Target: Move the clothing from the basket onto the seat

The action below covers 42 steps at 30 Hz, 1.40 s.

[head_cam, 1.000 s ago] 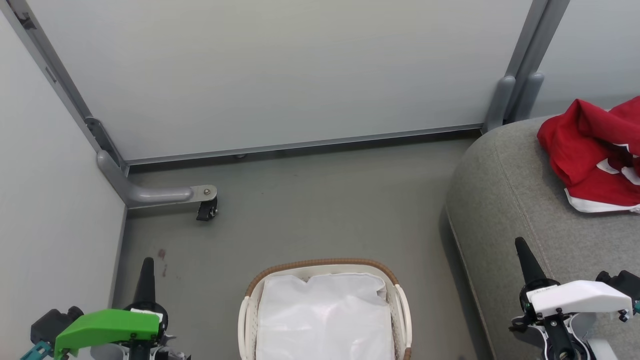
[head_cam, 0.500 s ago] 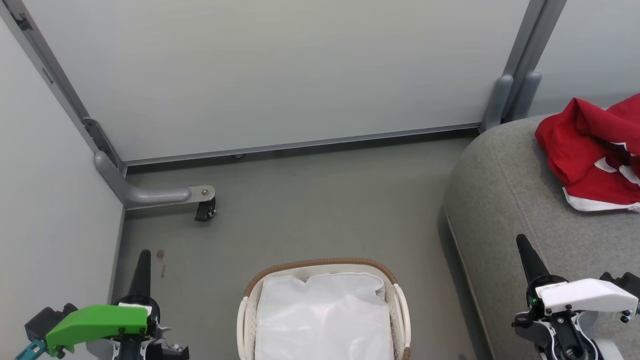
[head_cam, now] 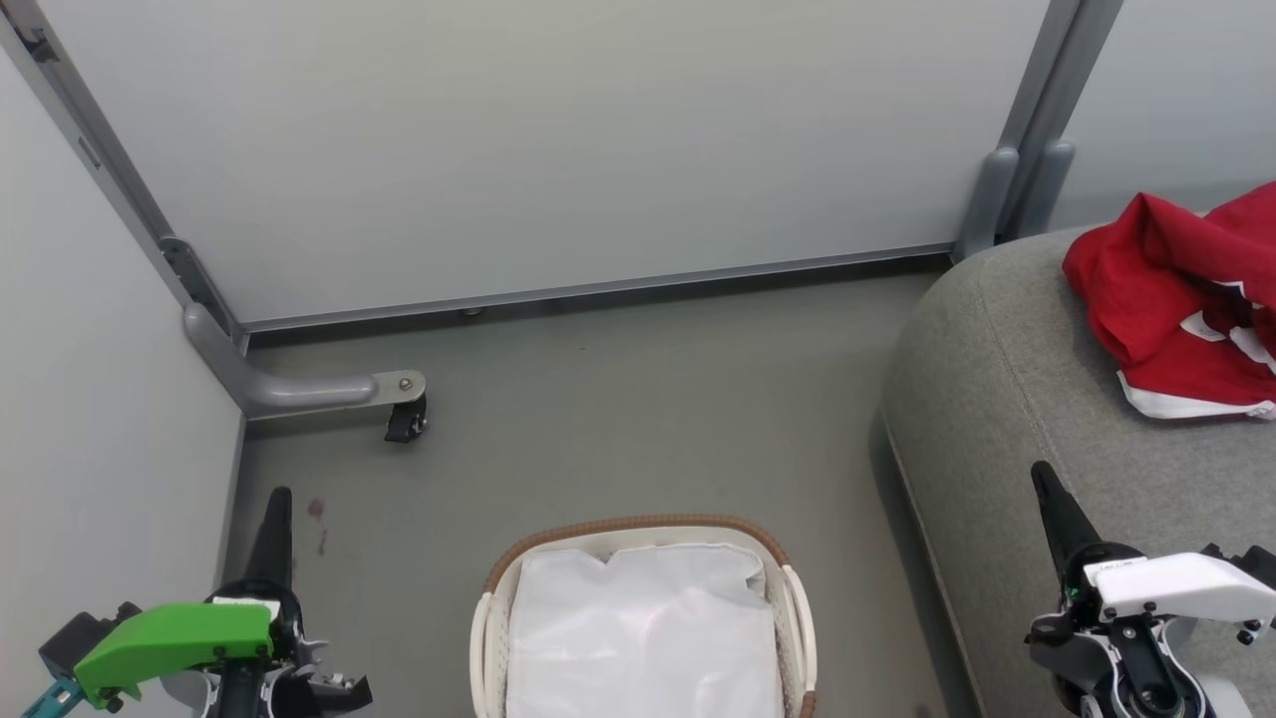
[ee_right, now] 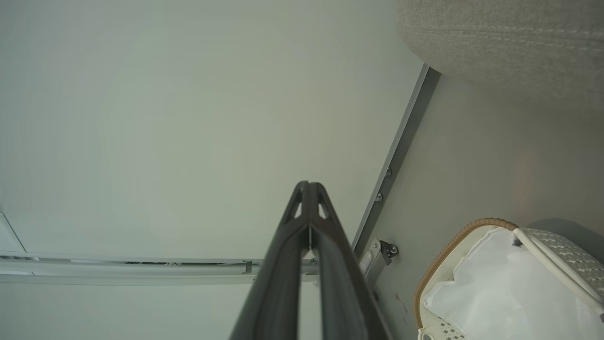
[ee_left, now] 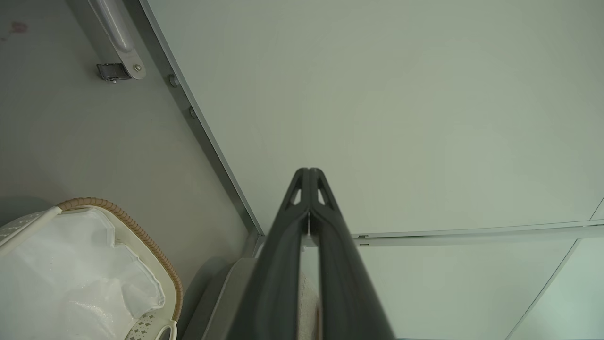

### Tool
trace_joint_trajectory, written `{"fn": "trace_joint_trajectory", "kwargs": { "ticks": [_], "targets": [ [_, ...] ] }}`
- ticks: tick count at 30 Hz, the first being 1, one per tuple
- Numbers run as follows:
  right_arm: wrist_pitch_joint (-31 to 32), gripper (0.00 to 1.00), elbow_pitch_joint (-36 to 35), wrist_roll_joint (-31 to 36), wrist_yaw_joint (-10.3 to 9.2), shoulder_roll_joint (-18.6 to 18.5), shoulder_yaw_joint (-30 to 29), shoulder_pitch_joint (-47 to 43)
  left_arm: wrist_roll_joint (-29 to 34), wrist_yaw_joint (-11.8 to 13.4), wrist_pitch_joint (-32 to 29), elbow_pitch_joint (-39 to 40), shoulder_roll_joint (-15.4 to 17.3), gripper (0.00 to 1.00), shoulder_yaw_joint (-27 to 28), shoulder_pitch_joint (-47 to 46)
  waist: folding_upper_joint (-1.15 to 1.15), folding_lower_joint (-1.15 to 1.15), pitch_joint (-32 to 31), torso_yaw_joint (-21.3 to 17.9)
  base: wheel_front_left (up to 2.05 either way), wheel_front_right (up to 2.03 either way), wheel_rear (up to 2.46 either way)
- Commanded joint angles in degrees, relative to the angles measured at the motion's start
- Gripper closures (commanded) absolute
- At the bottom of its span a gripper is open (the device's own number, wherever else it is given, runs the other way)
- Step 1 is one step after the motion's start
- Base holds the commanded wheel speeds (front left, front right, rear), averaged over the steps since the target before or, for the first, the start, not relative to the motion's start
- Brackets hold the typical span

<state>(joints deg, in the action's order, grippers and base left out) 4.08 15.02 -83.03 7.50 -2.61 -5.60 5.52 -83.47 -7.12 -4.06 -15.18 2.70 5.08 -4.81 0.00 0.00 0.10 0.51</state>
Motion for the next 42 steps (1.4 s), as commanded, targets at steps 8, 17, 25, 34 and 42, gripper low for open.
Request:
{"fn": "trace_joint_trajectory", "kwargs": {
  "ticks": [8,17,25,34,42],
  "targets": [
    [1.15,1.00,-0.77,-4.00,-0.01,-0.38,-0.55,0.92,-3.88,-0.44,-1.08,0.73,0.29,1.00,0.77,-1.34,0.00,0.00,0.02,-0.17,0.00,0.00,0.00],
    [2.08,1.00,-1.00,-7.40,-0.02,-0.42,-0.86,0.90,-7.04,-0.45,-2.08,1.10,0.31,1.00,1.34,-1.67,0.00,0.00,0.05,-0.37,0.00,0.00,0.00],
    [2.62,1.00,-1.16,-9.47,-0.02,-0.44,-1.06,0.92,-9.04,-0.52,-2.72,1.20,0.32,1.00,1.62,-1.71,0.00,0.00,0.07,-0.51,0.00,0.00,0.00],
    [2.62,1.00,-1.15,-9.47,-0.02,-0.43,-1.06,0.91,-9.04,-0.52,-2.72,1.21,0.32,1.00,1.61,-1.70,0.00,0.00,0.07,-0.51,0.00,0.00,0.00],
    [2.62,1.00,-1.14,-9.47,-0.02,-0.43,-1.05,0.91,-9.04,-0.52,-2.70,1.21,0.32,1.00,1.60,-1.70,0.00,0.00,0.07,-0.51,0.00,0.00,0.00]
  ]
}}
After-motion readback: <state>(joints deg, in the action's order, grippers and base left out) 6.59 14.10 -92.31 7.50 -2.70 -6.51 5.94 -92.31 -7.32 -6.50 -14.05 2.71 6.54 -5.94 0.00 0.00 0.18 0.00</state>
